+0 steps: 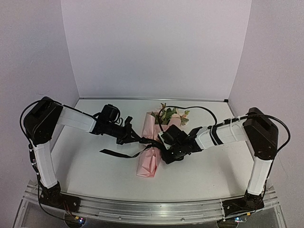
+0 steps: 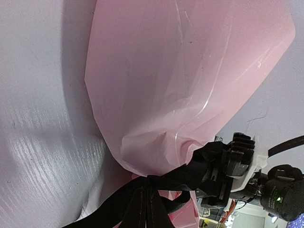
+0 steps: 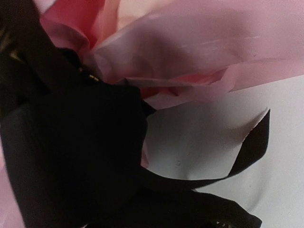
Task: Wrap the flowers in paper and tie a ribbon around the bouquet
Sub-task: Tie the half-tied ribbon around the folded bouquet.
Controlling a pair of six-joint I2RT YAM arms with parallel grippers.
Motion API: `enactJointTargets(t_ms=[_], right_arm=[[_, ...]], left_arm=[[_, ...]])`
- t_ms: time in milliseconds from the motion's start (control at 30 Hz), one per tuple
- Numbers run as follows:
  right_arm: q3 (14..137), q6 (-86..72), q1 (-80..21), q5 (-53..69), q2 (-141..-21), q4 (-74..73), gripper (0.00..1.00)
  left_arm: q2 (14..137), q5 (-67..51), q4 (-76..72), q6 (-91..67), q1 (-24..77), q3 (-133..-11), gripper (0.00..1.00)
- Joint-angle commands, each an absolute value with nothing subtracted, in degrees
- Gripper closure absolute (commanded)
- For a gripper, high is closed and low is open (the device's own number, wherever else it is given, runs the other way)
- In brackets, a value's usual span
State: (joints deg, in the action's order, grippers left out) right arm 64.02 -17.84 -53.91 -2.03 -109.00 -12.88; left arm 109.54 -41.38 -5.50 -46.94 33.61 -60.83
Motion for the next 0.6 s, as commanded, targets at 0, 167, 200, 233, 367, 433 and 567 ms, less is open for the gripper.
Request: enactJointTargets(t_ms=[0,167,200,233,367,433,567], right_arm=[[66.79,-16.39,-55.04,-7.78,-110.52,-11.34,0.71],[65.77,-15.87,-55.24,-10.79,-108.66,-11.48,0.94],[65.21,-16.46,-55.26,-10.87,-107.93,-12.02,0.99],[64.6,-17.1,-55.3,-10.8,-107.02,-12.26,1.0],[60.01,-20.57,-55.59,-10.4,-103.1,-12.87,1.0],[58.31,-21.91,-55.88,-9.84,-101.6,-13.31,1.0],[56.16,-23.92,-56.71,-8.16,-99.52,-14.28,1.0]], left_arm=[[108.28,-42.12,-5.46,-46.58,33.27,-63.69,1.0],[106.94,-40.93,-4.85,-45.96,32.91,-63.07,1.0],[106.45,-40.3,-4.54,-45.65,32.79,-62.88,1.0],[105.97,-39.79,-4.2,-45.3,32.62,-62.7,1.0],[104.13,-37.56,-2.72,-44.22,31.94,-61.9,1.0],[103.66,-37.26,-2.29,-43.88,31.56,-61.47,1.0],[102.98,-36.76,-1.81,-43.51,30.84,-60.31,1.0]])
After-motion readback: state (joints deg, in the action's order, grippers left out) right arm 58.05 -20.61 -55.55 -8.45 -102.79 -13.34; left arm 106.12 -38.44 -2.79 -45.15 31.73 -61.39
